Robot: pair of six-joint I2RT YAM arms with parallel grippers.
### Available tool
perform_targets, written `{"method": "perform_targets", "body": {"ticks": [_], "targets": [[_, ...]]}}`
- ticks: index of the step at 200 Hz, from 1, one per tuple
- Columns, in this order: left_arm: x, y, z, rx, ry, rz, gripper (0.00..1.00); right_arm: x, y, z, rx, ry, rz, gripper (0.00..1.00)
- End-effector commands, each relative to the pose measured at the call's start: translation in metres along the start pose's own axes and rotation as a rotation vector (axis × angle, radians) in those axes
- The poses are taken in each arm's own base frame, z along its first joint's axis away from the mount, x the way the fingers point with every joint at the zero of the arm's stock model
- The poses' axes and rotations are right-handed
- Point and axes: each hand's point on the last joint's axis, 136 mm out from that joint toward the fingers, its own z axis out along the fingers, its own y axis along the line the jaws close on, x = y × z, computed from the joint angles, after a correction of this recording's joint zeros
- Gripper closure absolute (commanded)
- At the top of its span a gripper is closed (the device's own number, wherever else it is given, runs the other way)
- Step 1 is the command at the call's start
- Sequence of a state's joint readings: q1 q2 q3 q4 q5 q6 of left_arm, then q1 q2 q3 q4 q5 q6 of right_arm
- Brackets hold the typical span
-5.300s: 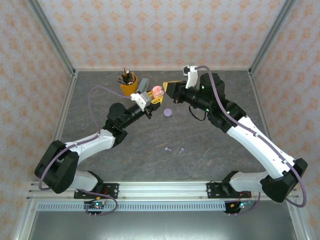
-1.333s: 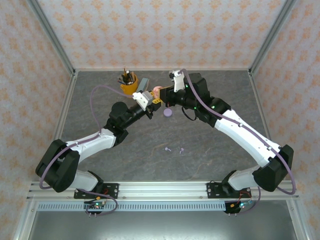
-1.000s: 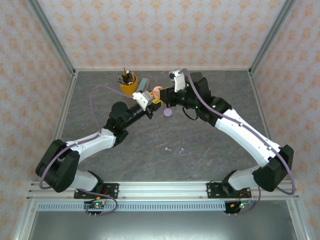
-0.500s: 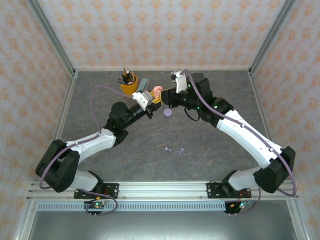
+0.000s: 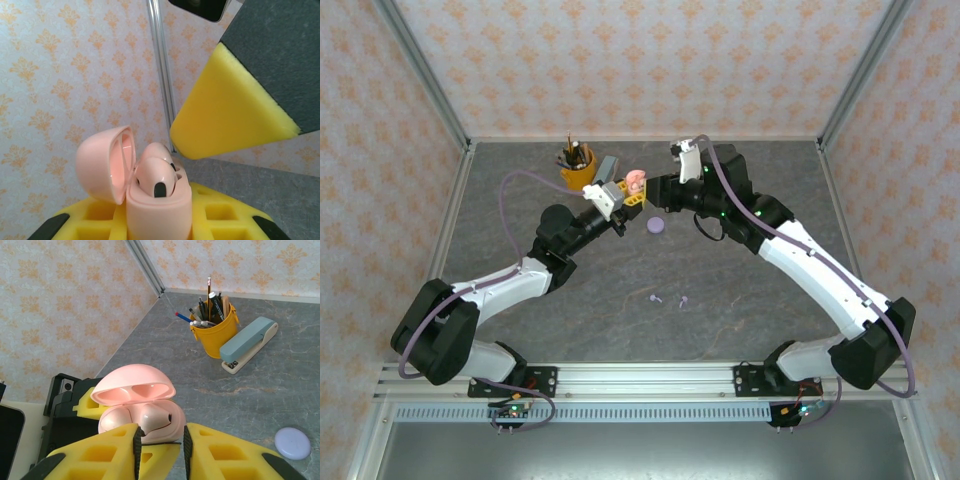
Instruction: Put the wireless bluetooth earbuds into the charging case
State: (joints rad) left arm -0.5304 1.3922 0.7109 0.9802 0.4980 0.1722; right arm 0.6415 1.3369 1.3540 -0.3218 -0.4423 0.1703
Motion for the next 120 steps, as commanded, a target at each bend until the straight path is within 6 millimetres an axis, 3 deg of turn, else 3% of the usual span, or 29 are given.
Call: {"method": "perform_targets", "body": {"ticks": [1, 55, 90, 120], "targets": [[-0.027, -0.006, 0.000, 0.023, -0.087, 0.018, 1.00, -0.024, 0.010, -0.017, -0.021, -0.072, 0.004, 0.70], [-0.023, -0.007, 0.000, 0.029, -0.080, 0.010, 1.00, -0.050, 0.007, -0.025, 0.037, -0.109, 0.014, 0.70], [-0.019, -0.009, 0.001, 0.039, -0.071, 0.003, 1.00, -0.060, -0.005, -0.012, 0.122, -0.063, 0.048, 0.70], [-0.016, -0.012, 0.002, 0.057, -0.061, 0.000, 1.00, -0.057, -0.023, 0.013, 0.216, 0.057, 0.087, 0.71]]}}
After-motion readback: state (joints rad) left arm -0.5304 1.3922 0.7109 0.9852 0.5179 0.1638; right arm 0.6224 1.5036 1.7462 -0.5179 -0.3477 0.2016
